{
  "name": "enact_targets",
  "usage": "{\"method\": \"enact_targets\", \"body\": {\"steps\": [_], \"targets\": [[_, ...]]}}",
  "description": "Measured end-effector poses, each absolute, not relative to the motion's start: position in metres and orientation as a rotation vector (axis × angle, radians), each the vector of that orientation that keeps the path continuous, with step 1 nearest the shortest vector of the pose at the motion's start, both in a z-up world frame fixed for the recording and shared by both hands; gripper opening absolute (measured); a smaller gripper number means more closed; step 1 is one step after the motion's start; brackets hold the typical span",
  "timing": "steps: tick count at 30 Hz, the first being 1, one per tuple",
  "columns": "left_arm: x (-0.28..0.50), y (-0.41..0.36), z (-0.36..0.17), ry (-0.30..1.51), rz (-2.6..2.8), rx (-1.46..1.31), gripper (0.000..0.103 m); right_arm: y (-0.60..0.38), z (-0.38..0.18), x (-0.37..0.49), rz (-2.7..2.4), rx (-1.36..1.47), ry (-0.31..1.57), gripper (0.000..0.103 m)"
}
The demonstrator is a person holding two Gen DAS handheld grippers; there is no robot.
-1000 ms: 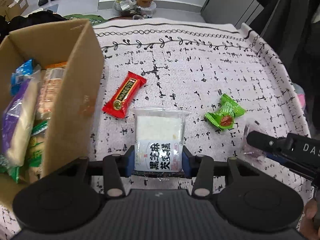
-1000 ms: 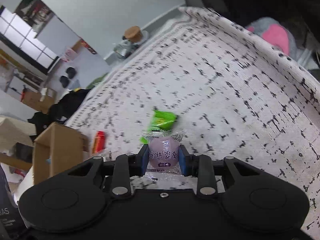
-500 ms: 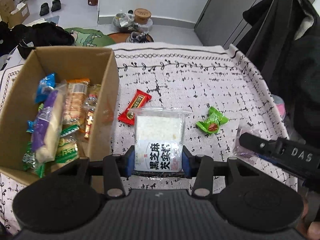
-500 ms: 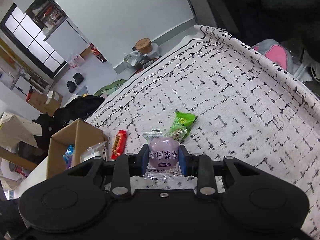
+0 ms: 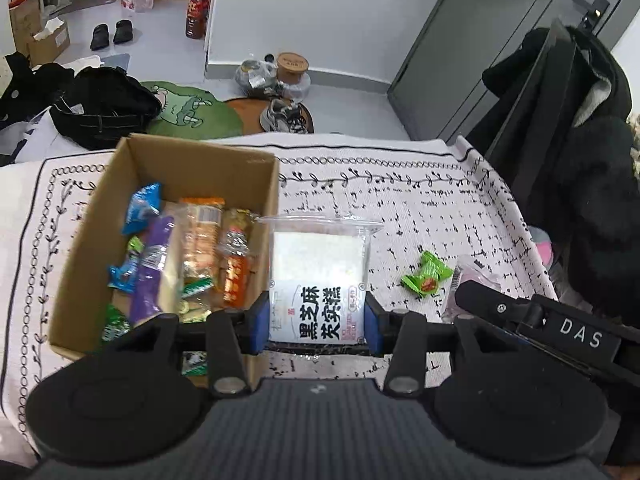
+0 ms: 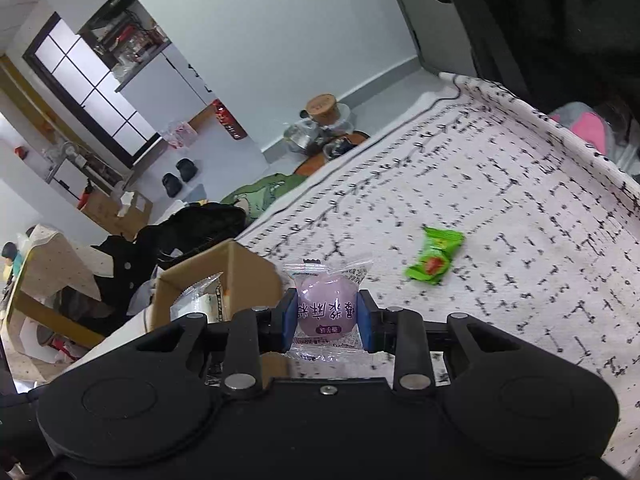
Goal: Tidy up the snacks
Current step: 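Carry the white sesame packet with the left tool while the right tool carries the pink-purple packet to the box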
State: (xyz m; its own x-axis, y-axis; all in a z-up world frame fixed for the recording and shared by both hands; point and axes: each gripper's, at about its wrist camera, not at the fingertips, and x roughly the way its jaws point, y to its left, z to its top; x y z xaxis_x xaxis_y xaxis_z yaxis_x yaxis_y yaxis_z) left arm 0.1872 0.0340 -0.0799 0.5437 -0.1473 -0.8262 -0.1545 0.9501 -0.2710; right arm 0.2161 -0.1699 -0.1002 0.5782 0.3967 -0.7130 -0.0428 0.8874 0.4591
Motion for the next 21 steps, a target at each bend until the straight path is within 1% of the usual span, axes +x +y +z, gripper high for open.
{"method": "enact_targets", "body": {"steps": [21], "targets": [[0.163,0.095,-0.058,0.956,0.05,-0.367,0.045,-0.108,-0.08,0.199,0.351,0.376,0.905,0.03]]}}
